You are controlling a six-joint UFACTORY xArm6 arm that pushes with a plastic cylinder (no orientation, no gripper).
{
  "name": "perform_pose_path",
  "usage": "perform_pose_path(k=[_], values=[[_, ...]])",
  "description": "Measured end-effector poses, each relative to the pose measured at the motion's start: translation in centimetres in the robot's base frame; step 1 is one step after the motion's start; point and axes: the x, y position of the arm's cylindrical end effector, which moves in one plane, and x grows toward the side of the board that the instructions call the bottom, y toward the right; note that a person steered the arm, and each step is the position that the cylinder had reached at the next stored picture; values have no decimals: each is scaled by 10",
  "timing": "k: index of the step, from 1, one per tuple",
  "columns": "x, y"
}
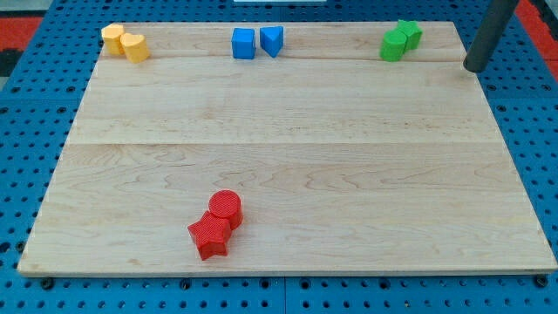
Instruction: Move the green blocks towards the center right
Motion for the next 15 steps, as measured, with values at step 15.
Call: perform_pose_path(k=[15], values=[[73,-159]])
